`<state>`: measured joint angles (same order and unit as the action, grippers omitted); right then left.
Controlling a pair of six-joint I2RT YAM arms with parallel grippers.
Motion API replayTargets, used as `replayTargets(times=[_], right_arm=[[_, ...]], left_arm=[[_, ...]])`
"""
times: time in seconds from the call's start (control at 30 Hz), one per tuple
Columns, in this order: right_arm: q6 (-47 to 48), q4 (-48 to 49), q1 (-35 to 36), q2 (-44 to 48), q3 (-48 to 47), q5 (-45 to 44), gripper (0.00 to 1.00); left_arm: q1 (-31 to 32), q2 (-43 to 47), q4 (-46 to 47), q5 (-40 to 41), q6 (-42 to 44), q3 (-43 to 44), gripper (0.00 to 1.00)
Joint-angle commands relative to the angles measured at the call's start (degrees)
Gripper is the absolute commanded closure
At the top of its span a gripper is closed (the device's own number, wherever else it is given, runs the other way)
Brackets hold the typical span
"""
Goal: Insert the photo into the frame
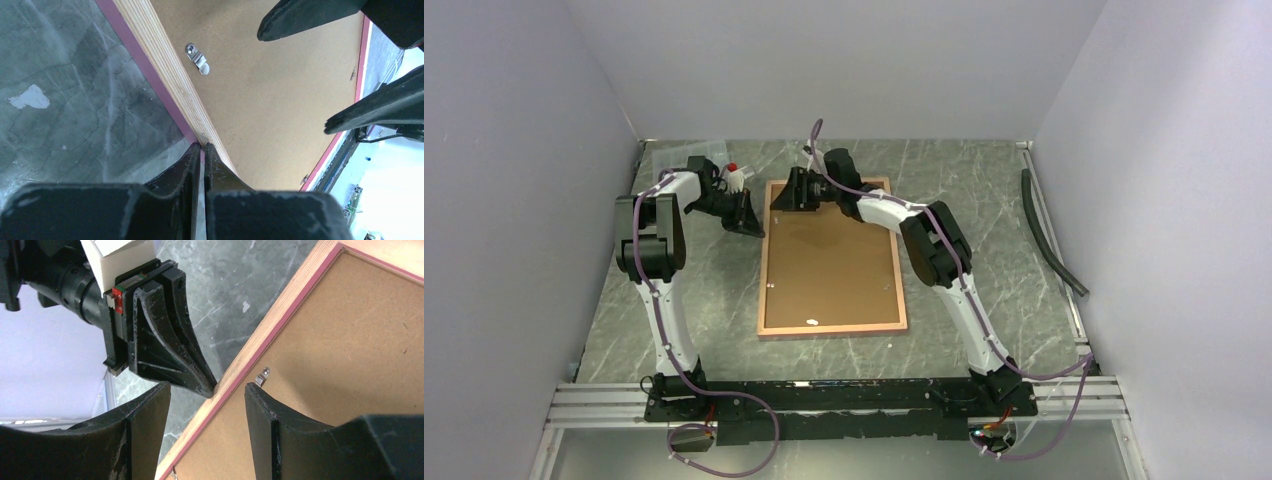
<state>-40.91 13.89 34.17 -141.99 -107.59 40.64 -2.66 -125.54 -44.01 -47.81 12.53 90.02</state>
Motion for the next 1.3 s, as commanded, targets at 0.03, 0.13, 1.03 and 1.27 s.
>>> replayTargets(times=[0.03, 0.13, 1.03, 1.27], right_arm=[[4.08, -7.63, 1.33, -1.26, -5.23, -4.53, 0.41], [3.88, -9.63, 1.57, -2.12, -6.04, -5.82, 0.42], [1.43, -13.53, 4.25, -7.91, -12.12, -5.76, 0.44], [0.31, -12.84, 4.33, -7.45, -10.88, -5.35, 0.45]], left_arm=[[0.72, -2.56, 0.69, 2.71, 0.45, -1.69, 0.90], [0.72, -2.66, 0.70, 2.59, 0.34, -1.69, 0.90], [0.72, -2.98, 0.87, 2.02, 0.46, -1.28, 0.90], [0.72, -3.45, 0.94, 1.84, 0.27, -0.77, 0.90]])
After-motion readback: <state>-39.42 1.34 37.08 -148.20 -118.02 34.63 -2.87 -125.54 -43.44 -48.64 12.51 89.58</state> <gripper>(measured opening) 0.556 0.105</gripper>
